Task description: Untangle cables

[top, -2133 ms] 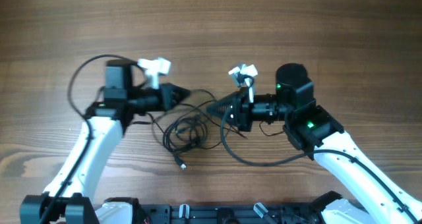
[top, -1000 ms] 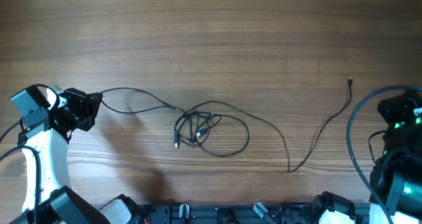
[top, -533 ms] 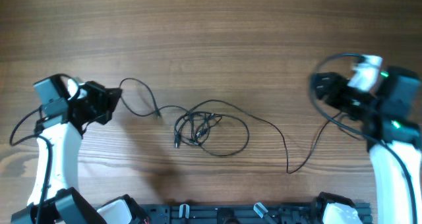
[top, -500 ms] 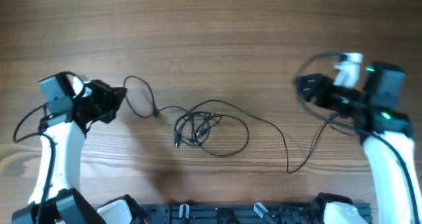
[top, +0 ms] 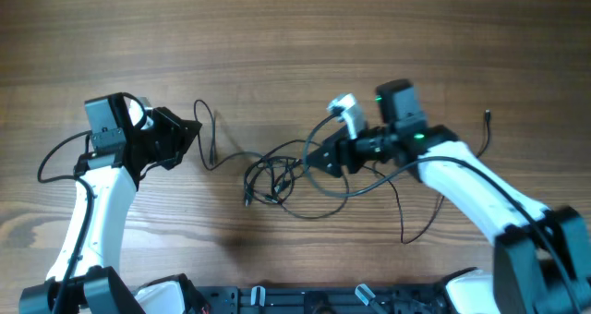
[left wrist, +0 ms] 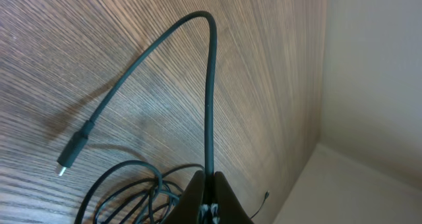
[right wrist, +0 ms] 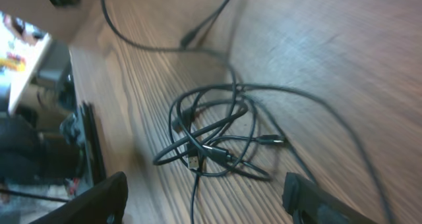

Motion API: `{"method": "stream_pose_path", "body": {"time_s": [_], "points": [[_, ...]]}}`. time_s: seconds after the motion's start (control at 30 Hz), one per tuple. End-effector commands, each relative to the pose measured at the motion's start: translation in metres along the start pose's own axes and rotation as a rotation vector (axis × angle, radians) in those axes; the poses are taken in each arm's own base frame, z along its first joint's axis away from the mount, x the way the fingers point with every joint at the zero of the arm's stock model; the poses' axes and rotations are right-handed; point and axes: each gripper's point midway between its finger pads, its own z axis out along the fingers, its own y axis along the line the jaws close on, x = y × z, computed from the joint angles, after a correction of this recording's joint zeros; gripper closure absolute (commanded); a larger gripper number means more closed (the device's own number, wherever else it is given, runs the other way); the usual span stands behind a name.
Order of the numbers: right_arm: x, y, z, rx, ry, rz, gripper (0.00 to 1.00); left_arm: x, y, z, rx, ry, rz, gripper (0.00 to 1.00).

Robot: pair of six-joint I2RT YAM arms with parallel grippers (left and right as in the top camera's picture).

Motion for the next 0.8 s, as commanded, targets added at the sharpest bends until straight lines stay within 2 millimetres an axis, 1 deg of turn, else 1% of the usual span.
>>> {"method": "stream_pose_path", "body": {"time_s": [0.0, 0.1, 0.17, 0.2, 0.27, 0.3, 0.33, 0.37, 0.4, 0.47, 0.5, 0.6, 0.67, 0.77], "points": [[0.01, -0.004, 0.026, -0.011, 0.05, -0.052, 0.22, 0.003, 0.0, 0.003, -0.011, 0.003, 0.001, 0.96], [0.017, -0.002, 0.044, -0.032, 0.075, -0.081, 0.25, 0.003, 0.001, 0.003, -0.014, 0.002, 0.002, 0.96], [0.023, -0.002, 0.054, -0.046, 0.091, -0.103, 0.31, 0.003, 0.0, 0.003, -0.014, 0.002, 0.002, 0.96], [0.027, -0.001, 0.06, -0.054, 0.103, -0.107, 0.36, 0.003, 0.001, 0.003, -0.014, 0.002, 0.002, 0.96], [0.031, 0.001, 0.065, -0.061, 0.117, -0.108, 0.46, 0.003, 0.001, 0.003, -0.014, 0.002, 0.002, 0.95], [0.031, 0.002, 0.066, -0.063, 0.119, -0.109, 0.58, 0.003, 0.001, 0.003, -0.014, 0.002, 0.002, 0.95], [0.031, 0.002, 0.065, -0.063, 0.119, -0.107, 0.72, 0.003, 0.001, 0.003, -0.014, 0.002, 0.003, 0.94], [0.031, 0.002, 0.065, -0.061, 0.117, -0.096, 0.81, 0.003, 0.001, 0.003, -0.014, 0.002, 0.003, 0.94], [0.03, 0.001, 0.065, -0.06, 0.116, -0.086, 0.86, 0.003, 0.001, 0.003, -0.014, 0.002, 0.003, 0.94], [0.029, 0.0, 0.064, -0.055, 0.113, -0.052, 0.91, 0.003, 0.001, 0.003, -0.014, 0.002, 0.003, 0.94], [0.028, -0.001, 0.063, -0.053, 0.109, -0.039, 0.96, 0.003, 0.001, 0.003, -0.014, 0.002, 0.003, 0.94], [0.018, -0.003, 0.056, -0.044, 0.082, 0.007, 0.96, 0.003, 0.001, 0.003, -0.014, 0.002, 0.03, 0.95], [0.003, -0.003, 0.045, -0.032, 0.037, 0.035, 0.96, 0.003, 0.001, 0.003, -0.015, 0.003, 0.062, 0.96], [-0.036, 0.0, 0.012, -0.005, -0.076, 0.029, 0.96, -0.001, 0.004, 0.002, -0.024, -0.013, 0.1, 0.96]]}}
